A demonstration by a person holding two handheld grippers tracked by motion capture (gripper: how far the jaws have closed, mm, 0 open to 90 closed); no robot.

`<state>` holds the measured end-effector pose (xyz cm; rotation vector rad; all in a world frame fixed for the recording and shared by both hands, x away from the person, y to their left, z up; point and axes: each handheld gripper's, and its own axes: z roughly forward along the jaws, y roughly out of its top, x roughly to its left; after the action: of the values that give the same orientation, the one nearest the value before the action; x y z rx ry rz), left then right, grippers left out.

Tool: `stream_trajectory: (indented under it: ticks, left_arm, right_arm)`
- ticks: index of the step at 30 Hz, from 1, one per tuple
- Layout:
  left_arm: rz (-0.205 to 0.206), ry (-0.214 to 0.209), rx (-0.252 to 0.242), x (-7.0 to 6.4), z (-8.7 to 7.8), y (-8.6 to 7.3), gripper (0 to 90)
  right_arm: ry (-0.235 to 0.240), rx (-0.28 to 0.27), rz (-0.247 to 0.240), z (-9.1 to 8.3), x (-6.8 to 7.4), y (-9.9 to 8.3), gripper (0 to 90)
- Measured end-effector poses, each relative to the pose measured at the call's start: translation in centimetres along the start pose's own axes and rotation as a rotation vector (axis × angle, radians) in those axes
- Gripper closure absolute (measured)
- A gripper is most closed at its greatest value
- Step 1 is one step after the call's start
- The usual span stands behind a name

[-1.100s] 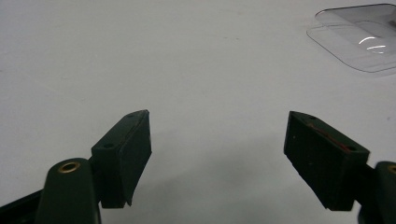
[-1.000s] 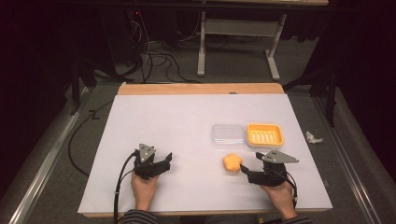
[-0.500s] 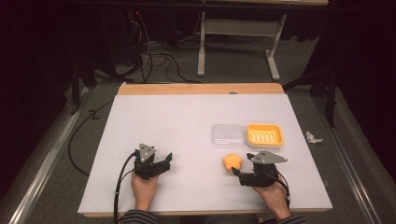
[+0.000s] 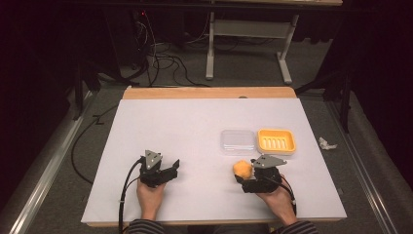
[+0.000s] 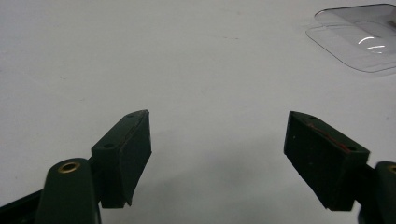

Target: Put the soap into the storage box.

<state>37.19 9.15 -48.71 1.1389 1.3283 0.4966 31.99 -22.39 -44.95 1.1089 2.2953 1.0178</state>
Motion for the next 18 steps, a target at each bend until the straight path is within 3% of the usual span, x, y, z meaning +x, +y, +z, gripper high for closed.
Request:
stream_trajectory:
  ticks: [3,18]
  left_arm:
    - [-0.001,0.0,0.0,0.0,0.0,0.0,23.7]
    - [-0.001,-0.002,-0.004,0.0,0.0,0.0,23.6]
  right_arm:
    - [-0.008,0.035,-0.006,0.6,0.0,0.2,16.4]
    - [-0.021,0.079,-0.027,1.8,0.1,0.4,15.6]
